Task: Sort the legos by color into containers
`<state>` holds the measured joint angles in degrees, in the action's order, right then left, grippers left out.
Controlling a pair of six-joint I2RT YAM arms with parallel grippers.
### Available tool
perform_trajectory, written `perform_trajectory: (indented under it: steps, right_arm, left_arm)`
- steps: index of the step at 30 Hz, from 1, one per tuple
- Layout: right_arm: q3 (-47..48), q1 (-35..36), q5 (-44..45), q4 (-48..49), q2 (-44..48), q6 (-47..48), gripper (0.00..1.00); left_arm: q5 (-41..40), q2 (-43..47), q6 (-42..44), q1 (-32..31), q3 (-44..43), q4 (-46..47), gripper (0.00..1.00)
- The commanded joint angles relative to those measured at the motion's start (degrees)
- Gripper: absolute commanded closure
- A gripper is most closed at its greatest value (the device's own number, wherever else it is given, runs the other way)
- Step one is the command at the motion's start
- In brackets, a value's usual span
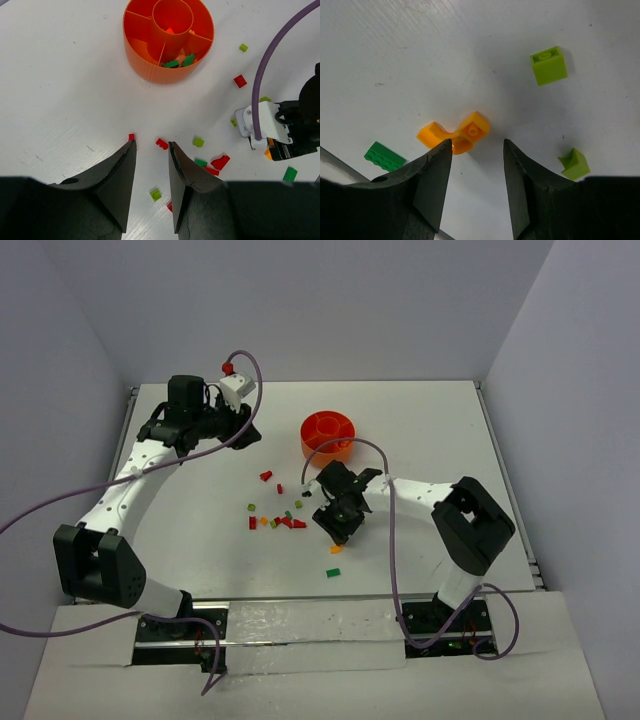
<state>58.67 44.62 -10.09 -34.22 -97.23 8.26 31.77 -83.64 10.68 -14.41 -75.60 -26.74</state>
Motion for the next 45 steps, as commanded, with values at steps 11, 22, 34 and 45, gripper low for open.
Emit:
perform_trajectory:
  steps: [11, 22, 34, 45]
  right_arm:
    - [4.6, 0.5, -2.6, 0.7, -3.8, -4.2, 0.48]
    - [4.2, 0.5, -0.1, 0.5, -5.8, -4.7, 0.57]
    - [2.9, 0.5, 4.1, 0.7, -4.6, -3.7, 0.67]
    - [4.3, -0.6, 3.0, 1.9, 3.2, -2.6, 0.89]
  left_arm:
    - [0.4, 2.5, -0.5, 0.3, 1.2, 2.4, 0.58]
    - [0.1, 2.3, 0.2, 0.3, 1.0, 2.2, 0.58]
    - [-0.3, 1.5, 1.3, 0.3, 0.2, 1.8, 0.58]
    - [-0.1, 1.5, 2.4, 0.3, 0.6, 0.9, 0.58]
